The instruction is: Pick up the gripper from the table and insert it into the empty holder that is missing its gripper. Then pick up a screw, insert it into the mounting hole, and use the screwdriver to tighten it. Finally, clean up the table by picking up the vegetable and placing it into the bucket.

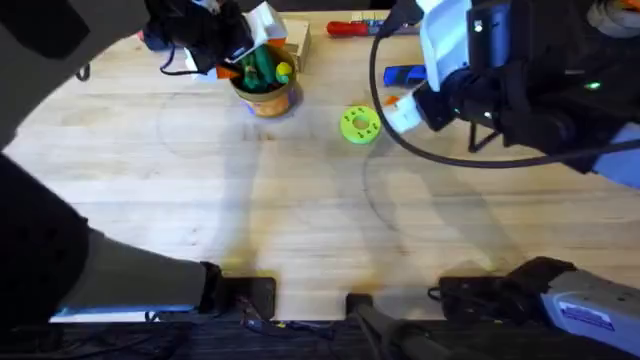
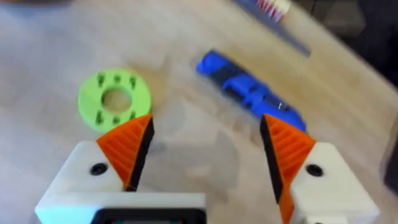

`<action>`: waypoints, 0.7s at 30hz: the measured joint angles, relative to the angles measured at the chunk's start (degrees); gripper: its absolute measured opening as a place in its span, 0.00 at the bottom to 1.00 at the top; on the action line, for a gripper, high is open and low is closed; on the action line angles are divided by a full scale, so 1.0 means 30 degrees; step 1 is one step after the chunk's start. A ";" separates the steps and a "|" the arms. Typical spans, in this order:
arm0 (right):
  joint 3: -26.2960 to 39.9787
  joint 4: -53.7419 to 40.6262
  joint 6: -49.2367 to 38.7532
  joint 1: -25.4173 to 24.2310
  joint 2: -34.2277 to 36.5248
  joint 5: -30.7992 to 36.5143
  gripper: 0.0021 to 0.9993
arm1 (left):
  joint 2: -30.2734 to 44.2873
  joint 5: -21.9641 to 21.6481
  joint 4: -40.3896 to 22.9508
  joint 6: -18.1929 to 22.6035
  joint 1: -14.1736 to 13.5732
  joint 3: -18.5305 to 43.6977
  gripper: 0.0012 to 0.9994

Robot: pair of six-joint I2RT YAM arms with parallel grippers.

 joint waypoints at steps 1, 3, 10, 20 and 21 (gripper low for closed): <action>0.0328 -0.1364 0.0326 -0.0023 -0.0265 -0.0006 0.99 | -0.0191 0.0280 -0.0161 0.0458 -0.0007 0.0161 1.00; 0.1303 -0.3784 0.0834 -0.0106 -0.0764 0.0000 0.99 | -0.0935 0.0627 -0.0448 0.1550 -0.0097 0.0383 1.00; 0.6890 -1.1722 0.2103 -0.0364 -0.2607 0.0007 0.99 | -0.6090 0.1134 -0.3715 0.7465 -0.0977 0.0956 1.00; 0.9597 -1.6964 0.3678 -0.0364 -0.5985 0.0007 0.99 | -1.1560 0.1259 -1.0978 1.3921 -0.1217 0.1097 1.00; 0.9592 -1.7005 0.4006 -0.0364 -0.6333 0.0007 0.99 | -1.1826 0.1259 -1.1354 1.4147 -0.1217 0.1097 1.00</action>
